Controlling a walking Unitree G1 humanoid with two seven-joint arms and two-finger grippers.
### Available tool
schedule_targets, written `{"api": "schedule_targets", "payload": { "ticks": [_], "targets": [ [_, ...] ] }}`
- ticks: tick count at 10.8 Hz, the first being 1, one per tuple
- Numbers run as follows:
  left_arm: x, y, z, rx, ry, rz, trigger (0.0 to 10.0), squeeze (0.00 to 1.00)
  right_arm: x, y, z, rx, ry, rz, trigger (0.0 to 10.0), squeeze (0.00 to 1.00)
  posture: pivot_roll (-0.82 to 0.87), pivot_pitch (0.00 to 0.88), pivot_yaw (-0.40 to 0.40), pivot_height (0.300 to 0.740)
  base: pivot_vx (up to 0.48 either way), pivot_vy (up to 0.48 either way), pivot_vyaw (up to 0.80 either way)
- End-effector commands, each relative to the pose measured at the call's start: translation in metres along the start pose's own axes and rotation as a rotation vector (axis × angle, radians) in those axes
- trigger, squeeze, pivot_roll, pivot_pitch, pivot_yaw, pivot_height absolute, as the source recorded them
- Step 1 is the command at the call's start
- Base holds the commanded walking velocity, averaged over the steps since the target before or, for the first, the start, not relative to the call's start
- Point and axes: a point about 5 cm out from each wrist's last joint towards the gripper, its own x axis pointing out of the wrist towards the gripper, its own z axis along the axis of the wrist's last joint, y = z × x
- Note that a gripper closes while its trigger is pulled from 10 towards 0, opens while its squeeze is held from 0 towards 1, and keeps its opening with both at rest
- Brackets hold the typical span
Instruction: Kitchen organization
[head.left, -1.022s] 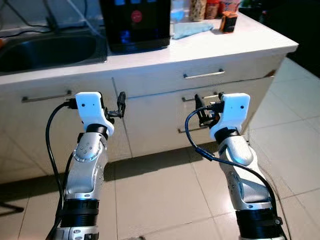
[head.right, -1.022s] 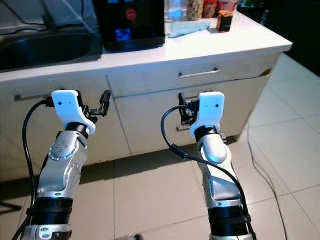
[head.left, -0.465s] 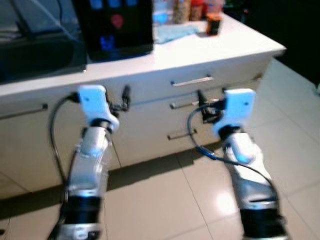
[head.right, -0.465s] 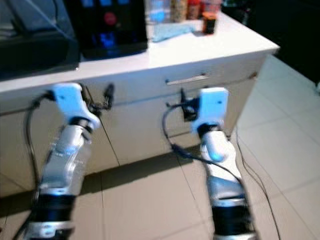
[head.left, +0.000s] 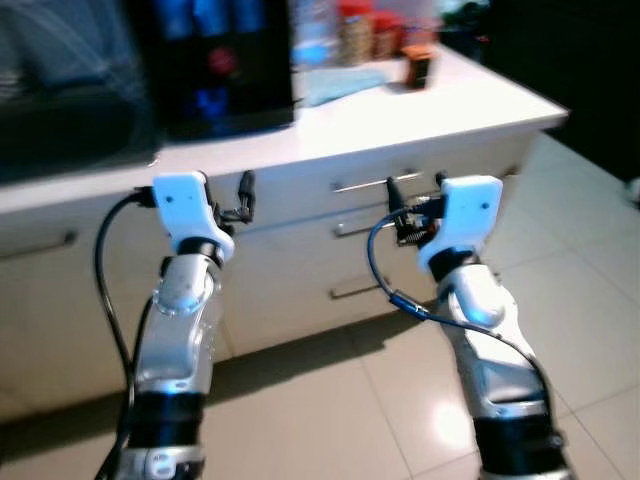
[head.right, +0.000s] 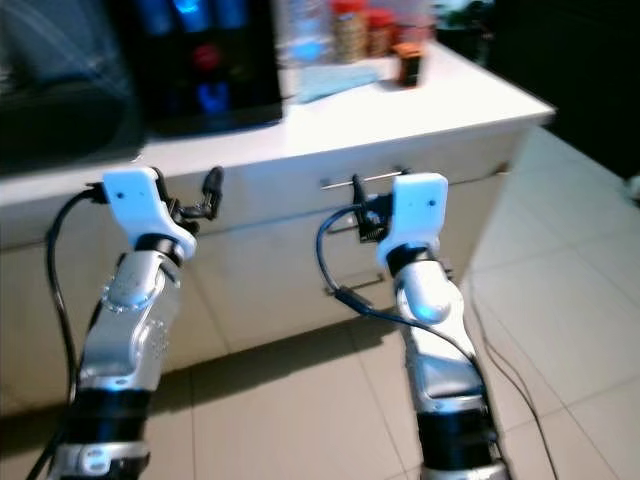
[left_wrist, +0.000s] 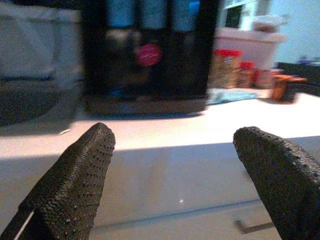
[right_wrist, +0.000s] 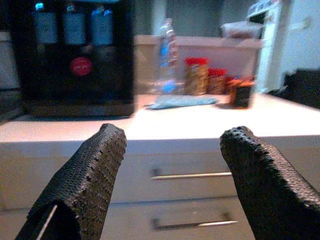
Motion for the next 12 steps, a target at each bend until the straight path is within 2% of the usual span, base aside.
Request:
{"api": "schedule_targets", "payload": {
  "ticks": [1, 9, 12],
  "targets": [
    [0.0013, 0.0031, 0.0015, -0.002, 0.002, 0.018, 10.0, 0.0, 0.0018, 0.0023, 0.0031, 0.005, -0.01, 0.007, 10.0, 0.0, -0.05, 0.013, 0.032, 0.74, 0.0, 0.36, 0.0],
    [0.0032, 0.0067, -0.0001, 0.017, 0.03, 0.025, 10.0, 0.0, 0.0032, 0.0063, -0.0002, 0.044, 0.005, 0.002, 10.0, 0.0, -0.04, 0.013, 0.041, 0.74, 0.0, 0.47, 0.0],
    [0.0011, 0.0026, 0.0048, 0.007, -0.003, 0.009, 10.0, 0.0, 0.0023, 0.003, -0.003, 0.106, 0.01, -0.033, 10.0, 0.0, -0.03, 0.021, 0.04, 0.74, 0.0, 0.104, 0.0]
  ]
}}
